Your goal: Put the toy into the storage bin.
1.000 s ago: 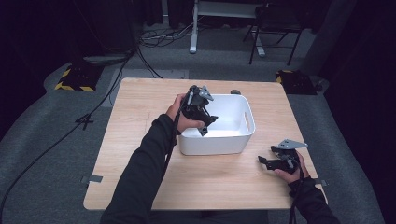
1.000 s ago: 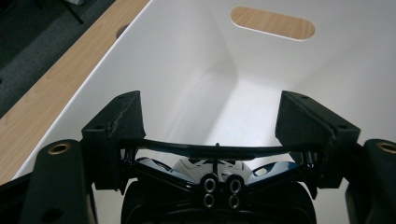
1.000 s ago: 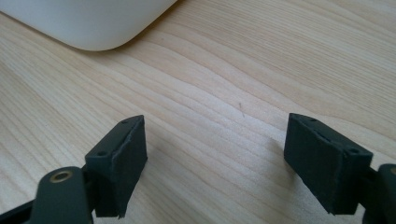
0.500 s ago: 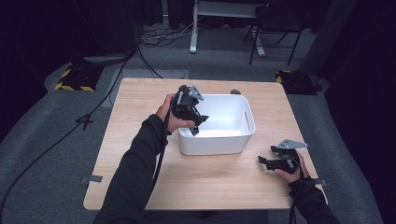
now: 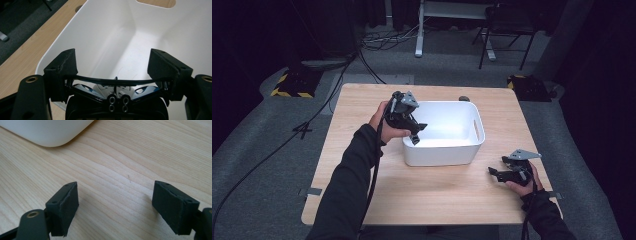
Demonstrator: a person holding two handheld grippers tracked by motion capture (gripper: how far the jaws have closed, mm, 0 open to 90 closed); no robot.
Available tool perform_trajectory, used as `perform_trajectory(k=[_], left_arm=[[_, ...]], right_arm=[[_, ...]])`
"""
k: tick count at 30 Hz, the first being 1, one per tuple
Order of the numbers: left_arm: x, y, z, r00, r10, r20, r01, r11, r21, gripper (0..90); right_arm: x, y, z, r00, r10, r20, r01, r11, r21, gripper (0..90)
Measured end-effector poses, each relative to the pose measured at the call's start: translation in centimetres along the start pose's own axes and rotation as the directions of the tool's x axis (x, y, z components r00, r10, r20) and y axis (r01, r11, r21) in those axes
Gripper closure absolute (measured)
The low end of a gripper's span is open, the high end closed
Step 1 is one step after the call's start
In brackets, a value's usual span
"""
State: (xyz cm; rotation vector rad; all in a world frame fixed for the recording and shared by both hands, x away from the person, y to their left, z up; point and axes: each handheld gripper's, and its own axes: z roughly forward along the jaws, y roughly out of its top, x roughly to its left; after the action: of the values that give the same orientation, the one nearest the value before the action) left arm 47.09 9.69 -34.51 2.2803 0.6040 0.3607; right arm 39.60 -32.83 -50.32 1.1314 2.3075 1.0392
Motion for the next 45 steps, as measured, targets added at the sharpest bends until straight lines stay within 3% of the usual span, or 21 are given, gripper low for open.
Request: perform_trajectory(k=[11,12,13,21,31,35,39,40,42,43,44,45], left_arm=[[-0.1,-0.5,-0.6,0.9975,0.057,0.042,-0.057,0.9983,-0.017,24.4],[-0.3,-0.6,-0.5,0.9984,0.036,0.044,-0.034,0.999,-0.028,24.4],[-0.4,-0.6,-0.5,0.998,0.038,0.051,-0.037,0.999,-0.026,24.4],[-0.6,-0.8,-0.3,0.9962,0.05,0.071,-0.05,0.9987,-0.005,24.4],[-1.0,-0.5,0.0,0.9949,0.079,0.063,-0.082,0.9948,0.061,24.2],[-1.0,-0.5,0.5,0.9938,0.079,0.079,-0.086,0.9922,0.09,24.2],[-1.2,-0.2,1.2,0.9904,0.11,0.083,-0.122,0.9811,0.15,24.1],[-1.2,-0.1,1.4,0.9884,0.12,0.093,-0.135,0.9751,0.176,24.1],[-1.4,-0.2,1.8,0.9893,0.112,0.093,-0.13,0.9688,0.211,24.0],[-1.3,-0.2,2.0,0.9856,0.14,0.095,-0.159,0.9589,0.235,23.9],[-1.3,-0.2,2.2,0.9851,0.142,0.097,-0.162,0.9548,0.249,23.8],[-1.4,-0.3,2.2,0.9877,0.129,0.089,-0.147,0.9568,0.251,23.3]], right_arm=[[0.0,0.0,0.0,1.0,-0.001,0.0,0.001,1.0,0.0,21.5],[0.0,0.0,0.0,1.0,0.0,0.0,0.0,1.0,0.0,21.5],[0.0,0.0,0.0,1.0,0.0,-0.001,0.0,1.0,0.0,21.5],[0.0,0.0,0.0,1.0,-0.001,0.0,0.001,1.0,0.0,21.5],[0.0,0.0,0.0,1.0,0.0,-0.001,0.0,1.0,0.0,21.5],[0.0,0.0,0.0,1.0,0.0,-0.001,0.0,1.0,0.0,21.3],[0.0,0.0,0.0,1.0,-0.003,-0.005,0.003,1.0,-0.001,21.0],[0.0,0.0,0.0,1.0,-0.003,-0.005,0.003,1.0,0.001,20.9],[0.0,0.0,0.0,1.0,-0.005,-0.006,0.005,1.0,0.002,20.9],[0.0,0.0,0.0,1.0,-0.002,-0.006,0.002,1.0,0.002,20.9],[0.0,0.0,0.0,1.0,-0.003,-0.006,0.003,1.0,0.001,20.9],[0.0,0.0,0.0,1.0,-0.003,-0.007,0.003,1.0,0.001,20.9]])
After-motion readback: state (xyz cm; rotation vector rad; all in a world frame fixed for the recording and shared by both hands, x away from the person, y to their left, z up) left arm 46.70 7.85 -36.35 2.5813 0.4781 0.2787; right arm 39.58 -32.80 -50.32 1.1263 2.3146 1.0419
